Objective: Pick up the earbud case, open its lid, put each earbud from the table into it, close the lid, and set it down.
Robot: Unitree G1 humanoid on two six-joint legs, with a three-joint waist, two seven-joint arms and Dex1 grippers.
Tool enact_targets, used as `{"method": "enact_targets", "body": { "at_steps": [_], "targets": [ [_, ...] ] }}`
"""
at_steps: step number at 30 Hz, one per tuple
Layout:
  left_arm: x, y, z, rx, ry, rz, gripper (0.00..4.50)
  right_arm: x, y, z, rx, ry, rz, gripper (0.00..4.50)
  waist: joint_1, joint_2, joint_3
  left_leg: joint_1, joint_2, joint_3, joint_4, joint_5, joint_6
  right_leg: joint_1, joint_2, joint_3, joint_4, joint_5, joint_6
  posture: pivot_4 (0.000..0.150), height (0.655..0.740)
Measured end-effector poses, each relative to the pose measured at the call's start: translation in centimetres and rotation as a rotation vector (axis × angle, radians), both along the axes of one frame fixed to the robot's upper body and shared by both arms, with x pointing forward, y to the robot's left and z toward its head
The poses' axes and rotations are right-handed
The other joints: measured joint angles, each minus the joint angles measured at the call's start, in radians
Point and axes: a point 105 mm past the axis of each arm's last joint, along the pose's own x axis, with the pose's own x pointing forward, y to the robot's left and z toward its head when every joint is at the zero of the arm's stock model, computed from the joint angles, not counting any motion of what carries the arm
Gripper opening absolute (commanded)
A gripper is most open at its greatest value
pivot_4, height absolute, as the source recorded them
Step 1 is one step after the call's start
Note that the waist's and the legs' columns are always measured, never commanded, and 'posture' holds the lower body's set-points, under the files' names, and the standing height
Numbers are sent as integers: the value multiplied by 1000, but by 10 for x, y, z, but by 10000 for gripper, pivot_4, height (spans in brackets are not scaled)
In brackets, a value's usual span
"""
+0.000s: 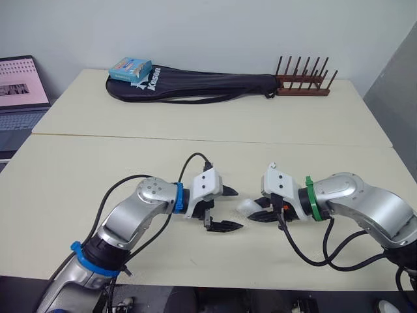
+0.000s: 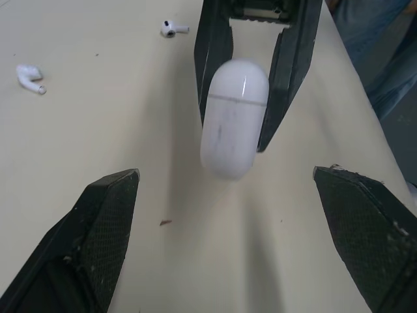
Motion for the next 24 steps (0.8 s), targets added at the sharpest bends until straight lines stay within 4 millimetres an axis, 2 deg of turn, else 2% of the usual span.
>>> {"method": "enact_targets", "body": {
  "at_steps": [9,12,21,22,24],
  "targets": [
    [7,-5,-1,32,11,-34,45000,-1,-1,-1,-19,-2,21,8197,0,0,0,0,0,-1,1,0,0,0,0,0,0,0,0,1500,7087],
    [6,-8,-1,31,16,-48,39072,-1,0,-1,-20,-4,25,8196,0,0,0,0,0,-1,1,0,0,0,0,0,1,0,0,1500,7087],
    [3,-13,-4,33,30,-66,9559,2,-1,-2,-29,-14,17,8196,0,0,0,0,0,-1,6,0,0,0,0,0,5,0,0,1500,7087],
    [2,-14,-5,36,34,-71,7535,2,-1,-3,-32,-12,21,8193,0,0,0,0,0,-1,7,0,0,0,0,0,6,0,0,1500,7087],
    [2,-14,-5,37,37,-72,7497,2,-1,-3,-36,-13,23,8192,0,0,0,0,-1,-1,10,0,0,0,0,0,9,0,0,1500,7087]
  ]
}}
